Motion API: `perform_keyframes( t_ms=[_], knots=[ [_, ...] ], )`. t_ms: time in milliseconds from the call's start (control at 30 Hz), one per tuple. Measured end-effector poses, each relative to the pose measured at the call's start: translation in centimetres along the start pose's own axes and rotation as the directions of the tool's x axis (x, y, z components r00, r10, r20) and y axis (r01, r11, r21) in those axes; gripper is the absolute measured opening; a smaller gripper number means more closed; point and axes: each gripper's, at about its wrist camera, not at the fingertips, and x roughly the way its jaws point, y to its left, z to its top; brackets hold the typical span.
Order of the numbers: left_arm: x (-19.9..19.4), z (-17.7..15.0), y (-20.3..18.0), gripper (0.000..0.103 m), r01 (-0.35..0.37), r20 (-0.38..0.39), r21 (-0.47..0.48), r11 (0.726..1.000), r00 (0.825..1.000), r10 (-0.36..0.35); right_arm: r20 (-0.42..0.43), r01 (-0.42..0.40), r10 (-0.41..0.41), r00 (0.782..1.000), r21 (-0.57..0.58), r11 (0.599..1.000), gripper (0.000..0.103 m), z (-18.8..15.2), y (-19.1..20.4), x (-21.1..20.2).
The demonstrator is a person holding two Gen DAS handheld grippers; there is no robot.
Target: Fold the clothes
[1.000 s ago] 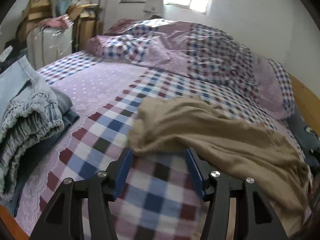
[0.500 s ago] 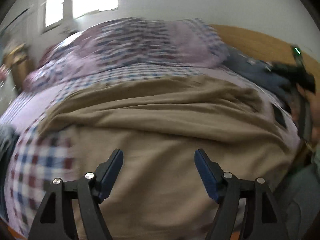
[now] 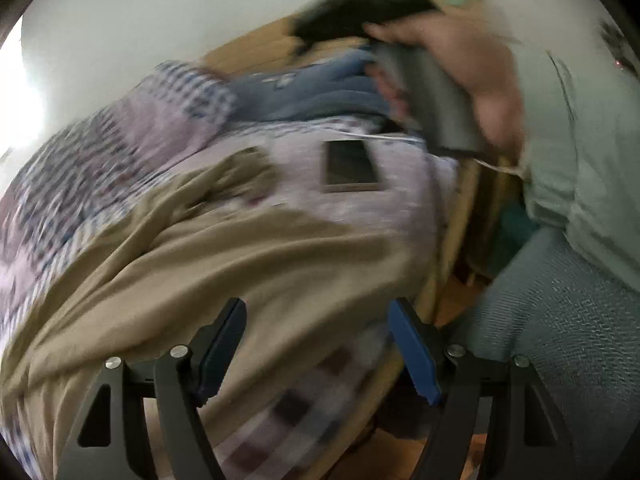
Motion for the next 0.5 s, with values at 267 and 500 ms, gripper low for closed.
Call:
perform_keyframes(
  t_ms=[267,500],
  knots=[
    [5.2,0.4,-0.8,0.003,-0.002,-0.136,0.017,1.000,0.991,0.004,-0.044,-0.038,0.038,0.998,0.010,0.999,0.060,-0.5,-0.7,-0.1],
    [0.9,0.0,8.2,0.001,0.064,-0.023,-0.342,0.938,0.997,-0.076,-0.079,-0.070,0.069,0.994,-0.014,0.997,0.060,-1.0,0.4,1.0]
  ],
)
